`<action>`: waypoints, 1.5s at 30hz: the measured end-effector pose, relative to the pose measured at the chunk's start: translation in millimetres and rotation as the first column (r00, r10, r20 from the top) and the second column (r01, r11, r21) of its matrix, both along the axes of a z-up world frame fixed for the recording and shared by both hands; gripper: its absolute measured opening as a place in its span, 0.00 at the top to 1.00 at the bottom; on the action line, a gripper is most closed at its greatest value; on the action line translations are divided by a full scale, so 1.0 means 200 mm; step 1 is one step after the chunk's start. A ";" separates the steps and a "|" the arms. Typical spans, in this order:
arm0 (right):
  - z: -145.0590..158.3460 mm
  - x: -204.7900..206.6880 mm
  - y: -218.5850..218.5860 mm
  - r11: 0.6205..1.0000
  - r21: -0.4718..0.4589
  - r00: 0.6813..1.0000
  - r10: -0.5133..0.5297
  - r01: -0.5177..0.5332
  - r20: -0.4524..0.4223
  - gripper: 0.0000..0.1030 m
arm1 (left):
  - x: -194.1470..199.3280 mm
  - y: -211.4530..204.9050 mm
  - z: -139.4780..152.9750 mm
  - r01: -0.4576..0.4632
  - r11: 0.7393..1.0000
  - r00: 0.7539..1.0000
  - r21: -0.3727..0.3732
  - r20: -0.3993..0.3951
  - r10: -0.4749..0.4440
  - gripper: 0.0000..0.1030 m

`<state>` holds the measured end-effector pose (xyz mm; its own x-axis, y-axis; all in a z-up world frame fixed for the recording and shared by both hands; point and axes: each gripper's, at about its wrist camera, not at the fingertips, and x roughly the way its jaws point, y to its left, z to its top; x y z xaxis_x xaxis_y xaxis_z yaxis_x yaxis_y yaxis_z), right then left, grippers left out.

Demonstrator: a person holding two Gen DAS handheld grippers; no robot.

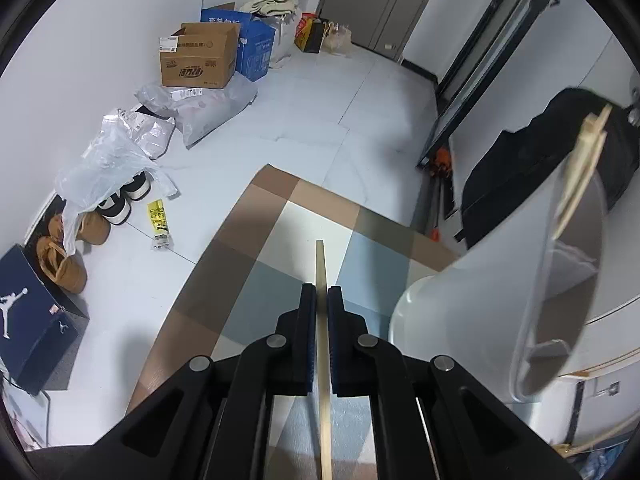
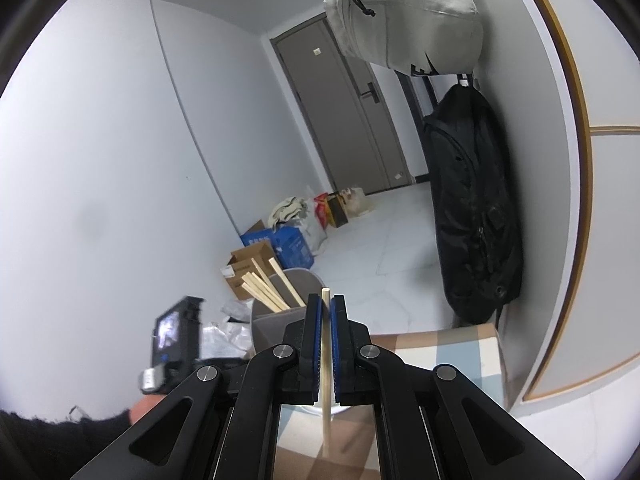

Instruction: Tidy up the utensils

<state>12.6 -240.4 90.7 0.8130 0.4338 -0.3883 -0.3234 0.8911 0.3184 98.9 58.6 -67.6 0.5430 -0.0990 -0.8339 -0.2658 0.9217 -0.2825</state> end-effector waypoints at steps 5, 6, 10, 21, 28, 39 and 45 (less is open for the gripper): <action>0.00 -0.01 0.02 1.000 -0.008 1.000 -0.001 0.001 0.008 0.97 | -0.08 0.02 0.13 0.007 1.000 0.996 -0.019 0.091 -0.005 0.99; 0.00 -0.01 0.02 1.000 -0.012 1.000 0.000 0.000 0.010 0.97 | -0.10 0.01 0.17 0.020 1.000 0.993 -0.014 0.119 -0.019 0.99; 0.00 -0.02 0.04 1.000 -0.024 1.000 0.006 -0.006 0.018 0.97 | -0.14 0.02 0.28 0.049 0.999 0.980 -0.012 0.191 -0.045 0.99; 0.08 -0.03 0.10 0.999 -0.034 0.998 0.021 -0.019 0.061 0.97 | -0.26 0.01 0.50 0.107 0.994 0.934 0.033 0.339 -0.112 0.99; 0.23 0.04 0.14 0.998 -0.043 0.994 0.039 -0.034 0.106 0.97 | -0.29 -0.02 0.67 0.157 0.987 0.899 0.039 0.408 -0.159 0.99; 0.49 0.27 0.25 0.994 -0.090 0.984 0.079 -0.065 0.161 0.97 | -0.22 -0.07 0.91 0.198 0.979 0.848 0.043 0.494 -0.193 0.99; 0.54 0.42 0.31 0.990 -0.119 0.981 0.093 -0.074 0.169 0.97 | -0.09 -0.15 0.99 0.216 0.974 0.821 0.071 0.527 -0.220 0.99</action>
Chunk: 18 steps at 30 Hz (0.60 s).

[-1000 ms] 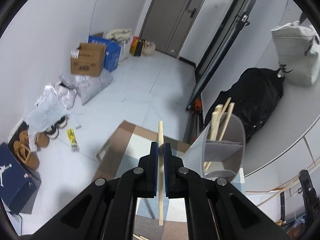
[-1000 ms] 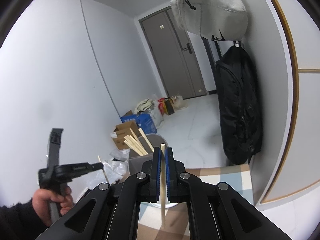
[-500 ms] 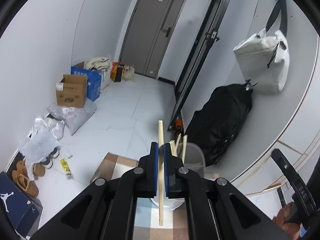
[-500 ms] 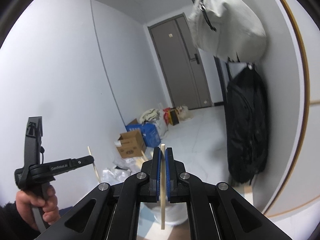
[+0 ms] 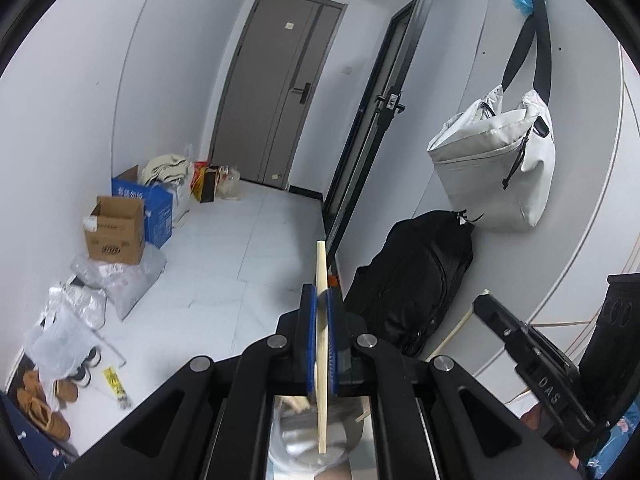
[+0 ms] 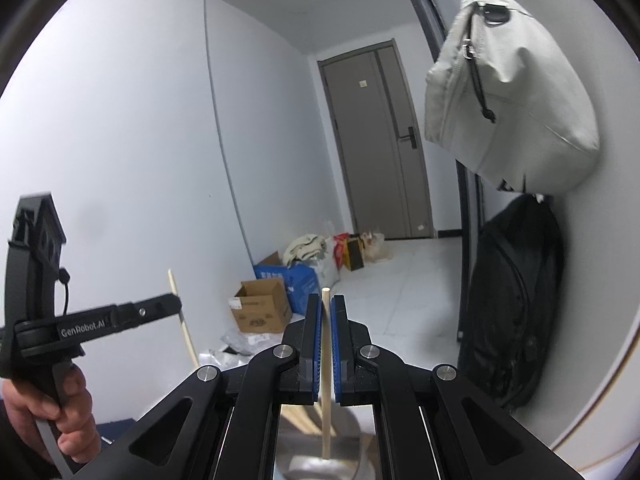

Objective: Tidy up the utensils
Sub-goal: 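Hold both sticks upright and lower them into the holder compartments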

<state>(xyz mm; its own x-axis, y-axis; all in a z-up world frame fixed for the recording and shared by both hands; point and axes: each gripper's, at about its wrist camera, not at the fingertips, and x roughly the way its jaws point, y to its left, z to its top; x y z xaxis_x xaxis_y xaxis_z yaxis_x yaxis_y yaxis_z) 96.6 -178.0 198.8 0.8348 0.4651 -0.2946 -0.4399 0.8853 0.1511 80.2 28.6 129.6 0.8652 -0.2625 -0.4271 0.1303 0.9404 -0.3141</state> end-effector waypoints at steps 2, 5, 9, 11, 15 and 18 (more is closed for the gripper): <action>0.00 0.05 0.01 1.000 -0.010 1.000 0.002 -0.002 -0.004 0.97 | 0.07 -0.03 -0.02 0.012 1.000 1.000 0.002 0.001 -0.012 0.99; -0.02 0.11 0.01 1.000 -0.014 1.000 0.005 -0.005 -0.012 0.97 | 0.13 -0.05 -0.05 0.018 1.000 1.000 0.005 0.012 -0.019 0.99; -0.03 0.16 0.03 1.000 -0.018 1.000 0.020 -0.020 -0.014 0.97 | 0.18 -0.08 -0.10 0.028 0.999 0.999 0.036 0.015 -0.028 0.99; -0.04 0.17 0.04 0.999 -0.029 1.000 0.026 -0.026 -0.016 0.97 | 0.20 -0.09 -0.14 0.029 0.998 0.999 0.062 0.019 -0.030 0.99; -0.07 0.21 0.08 0.999 -0.033 0.999 0.042 -0.043 -0.031 0.97 | 0.23 -0.10 -0.19 0.030 0.997 0.999 0.071 0.015 -0.032 0.99; -0.10 0.22 0.10 0.997 -0.043 0.998 0.054 -0.056 -0.038 0.97 | 0.24 -0.10 -0.20 0.029 0.997 0.999 0.074 0.020 -0.030 0.99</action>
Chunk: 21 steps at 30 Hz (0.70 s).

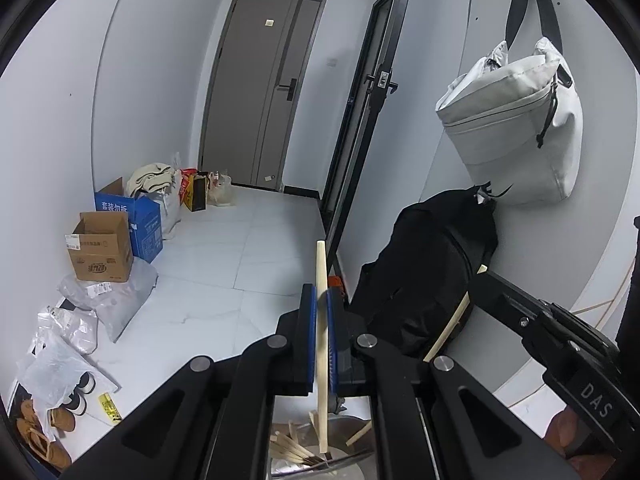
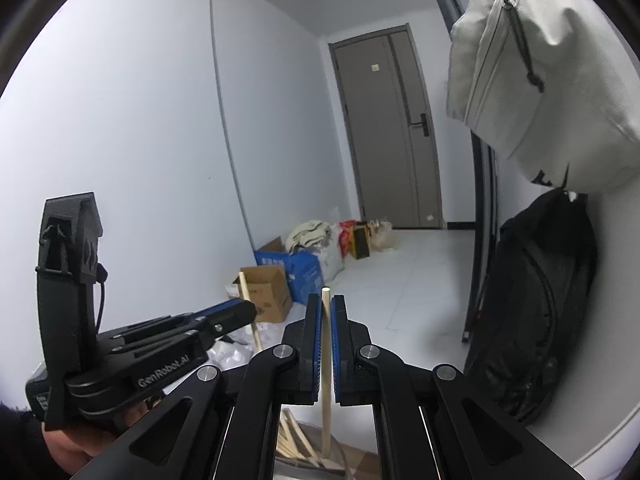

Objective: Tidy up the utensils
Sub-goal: 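Hold both sticks upright and lower them into the holder compartments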

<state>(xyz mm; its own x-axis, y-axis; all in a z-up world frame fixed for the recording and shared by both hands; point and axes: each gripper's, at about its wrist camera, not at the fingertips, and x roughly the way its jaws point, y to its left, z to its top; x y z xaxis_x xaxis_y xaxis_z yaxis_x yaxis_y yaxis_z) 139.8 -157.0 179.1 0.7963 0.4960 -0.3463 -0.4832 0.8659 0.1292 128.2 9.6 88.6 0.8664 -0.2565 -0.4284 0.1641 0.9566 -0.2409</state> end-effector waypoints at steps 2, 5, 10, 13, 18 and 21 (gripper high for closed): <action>-0.02 0.00 0.01 1.000 -0.009 1.000 0.007 -0.007 -0.001 0.97 | 0.00 0.00 -0.01 0.004 1.000 1.000 -0.002 0.003 -0.004 0.99; -0.06 0.01 0.03 1.000 -0.024 1.000 0.014 -0.015 -0.014 0.97 | 0.02 -0.02 -0.03 0.013 1.000 1.000 0.010 0.007 -0.013 0.99; -0.12 0.05 0.03 0.999 -0.036 0.999 0.016 -0.018 -0.041 0.97 | 0.03 -0.02 -0.09 0.032 0.999 0.999 -0.001 0.006 -0.032 0.99; -0.16 0.08 0.03 0.999 -0.039 0.998 0.020 -0.023 -0.064 0.97 | 0.05 -0.02 -0.12 0.038 0.999 0.999 0.003 -0.009 -0.038 0.99; -0.23 0.10 0.02 0.998 -0.046 0.995 0.028 -0.032 -0.096 0.97 | 0.02 -0.01 -0.16 0.074 0.997 0.997 -0.012 -0.015 -0.074 0.99; -0.27 0.10 0.02 0.998 -0.054 0.993 0.037 -0.044 -0.110 0.96 | 0.01 -0.02 -0.15 0.106 0.994 0.994 -0.012 -0.015 -0.106 0.99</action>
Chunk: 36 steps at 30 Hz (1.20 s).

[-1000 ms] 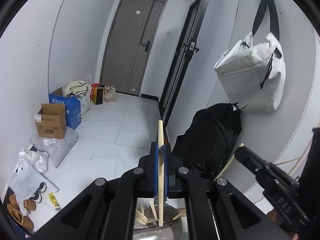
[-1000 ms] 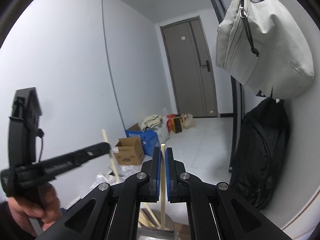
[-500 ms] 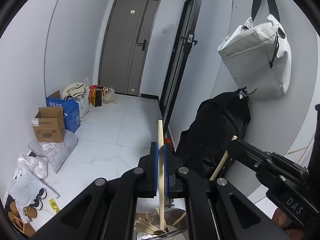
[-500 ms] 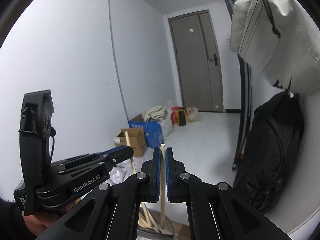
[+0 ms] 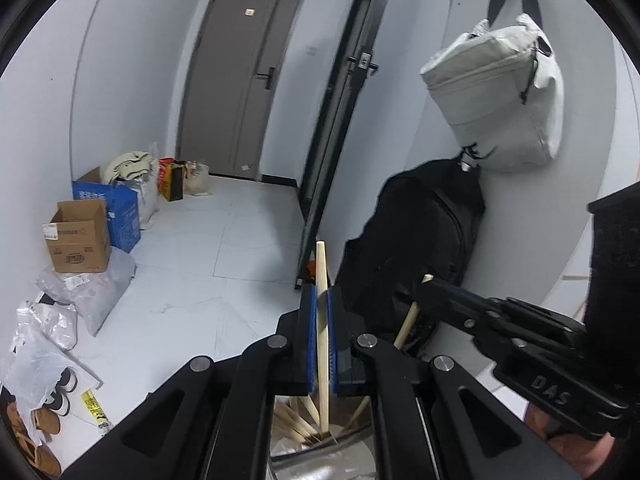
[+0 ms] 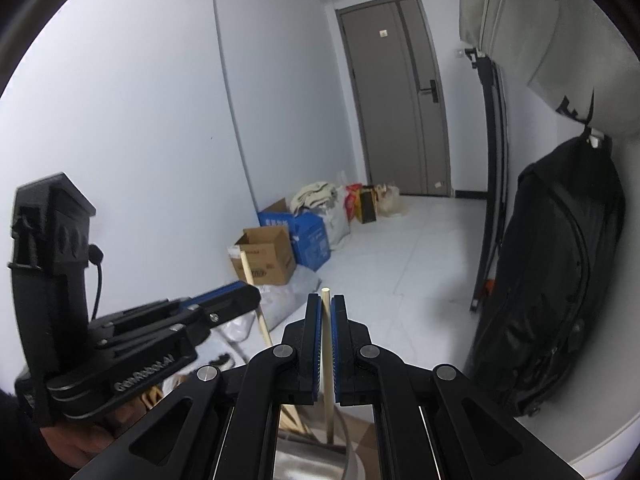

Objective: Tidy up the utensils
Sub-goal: 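Hold both sticks upright and lower them into the holder compartments, then open both tools to release the sticks into the holder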

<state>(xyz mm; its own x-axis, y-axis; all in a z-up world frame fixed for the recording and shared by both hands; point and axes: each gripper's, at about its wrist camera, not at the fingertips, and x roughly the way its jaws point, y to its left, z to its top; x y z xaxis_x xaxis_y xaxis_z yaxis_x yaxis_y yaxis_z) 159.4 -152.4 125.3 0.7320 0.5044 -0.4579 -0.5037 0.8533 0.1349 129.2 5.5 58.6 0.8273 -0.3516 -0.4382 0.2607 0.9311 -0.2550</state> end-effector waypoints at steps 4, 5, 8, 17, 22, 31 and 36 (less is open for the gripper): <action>-0.03 0.01 0.01 1.000 -0.004 1.000 0.015 -0.016 -0.013 0.96 | -0.03 -0.01 0.00 0.049 0.999 0.999 0.000 -0.006 -0.049 0.99; -0.04 0.00 0.00 1.000 -0.001 1.000 0.021 -0.021 -0.019 0.96 | -0.03 0.00 0.00 0.061 0.998 0.998 -0.008 -0.009 -0.061 0.99; -0.06 -0.01 -0.01 1.000 0.007 0.999 0.027 -0.027 -0.035 0.96 | -0.04 0.00 0.00 0.101 0.994 0.994 -0.037 -0.025 -0.102 0.99; -0.08 -0.02 -0.10 0.993 0.121 0.983 0.024 -0.002 -0.180 0.92 | -0.05 -0.01 -0.04 0.192 0.980 0.975 -0.045 -0.103 -0.195 0.99; -0.02 -0.13 -0.29 0.972 0.211 0.981 -0.062 0.100 -0.182 0.67 | -0.06 0.00 -0.08 0.233 0.968 0.952 -0.093 -0.181 -0.247 0.99; -0.03 -0.37 -0.43 0.965 0.209 0.976 -0.123 0.160 -0.180 0.41 | -0.28 0.03 -0.03 0.113 0.993 0.980 -0.022 -0.163 -0.115 0.65; -0.09 -0.54 -0.38 0.981 0.144 0.979 -0.102 0.129 -0.176 0.34 | -0.45 0.07 -0.01 -0.008 0.999 0.994 0.031 -0.109 0.012 0.38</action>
